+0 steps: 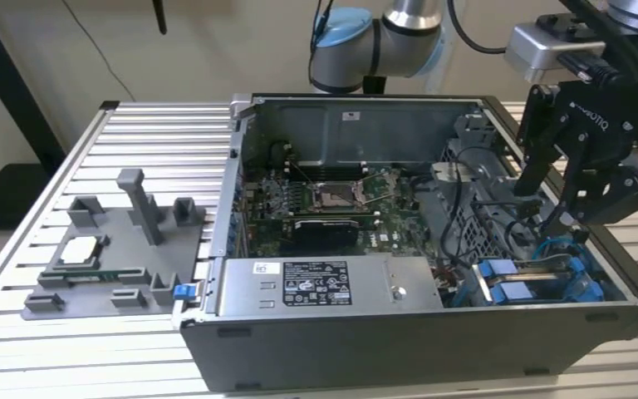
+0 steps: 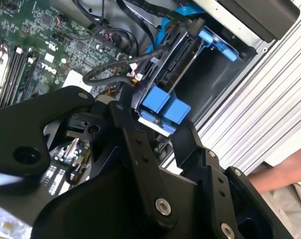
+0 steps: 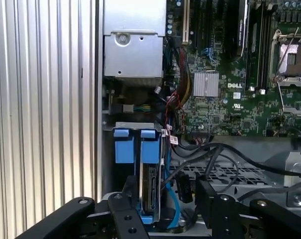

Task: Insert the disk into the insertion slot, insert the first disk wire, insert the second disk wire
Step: 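Insert the disk into the insertion slot, then insert the first disk wire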

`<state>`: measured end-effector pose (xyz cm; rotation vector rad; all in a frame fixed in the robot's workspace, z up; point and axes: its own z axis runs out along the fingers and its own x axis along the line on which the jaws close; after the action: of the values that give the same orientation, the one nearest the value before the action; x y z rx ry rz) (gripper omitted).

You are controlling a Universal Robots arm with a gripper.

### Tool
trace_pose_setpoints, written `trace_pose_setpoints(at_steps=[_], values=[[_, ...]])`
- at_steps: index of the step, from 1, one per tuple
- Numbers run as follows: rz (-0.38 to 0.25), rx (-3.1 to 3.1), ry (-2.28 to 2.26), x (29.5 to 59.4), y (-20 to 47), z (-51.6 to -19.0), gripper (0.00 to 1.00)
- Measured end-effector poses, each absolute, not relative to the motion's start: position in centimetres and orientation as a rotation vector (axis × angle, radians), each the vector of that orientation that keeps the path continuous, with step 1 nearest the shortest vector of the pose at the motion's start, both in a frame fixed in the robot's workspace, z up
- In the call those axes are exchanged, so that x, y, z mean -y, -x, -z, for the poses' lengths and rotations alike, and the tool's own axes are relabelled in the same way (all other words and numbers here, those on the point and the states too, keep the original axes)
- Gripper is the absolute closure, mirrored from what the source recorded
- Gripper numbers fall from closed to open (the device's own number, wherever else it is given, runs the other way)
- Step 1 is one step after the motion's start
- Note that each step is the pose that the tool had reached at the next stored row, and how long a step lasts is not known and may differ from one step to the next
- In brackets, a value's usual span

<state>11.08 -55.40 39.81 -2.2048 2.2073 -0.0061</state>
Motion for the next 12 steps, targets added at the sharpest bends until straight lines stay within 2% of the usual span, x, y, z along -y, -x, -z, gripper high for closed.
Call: trace_pose_setpoints(at_steps=[12], values=[[0.041,-2.180,2.178,55.1,-10.8,-38.5,0.00]])
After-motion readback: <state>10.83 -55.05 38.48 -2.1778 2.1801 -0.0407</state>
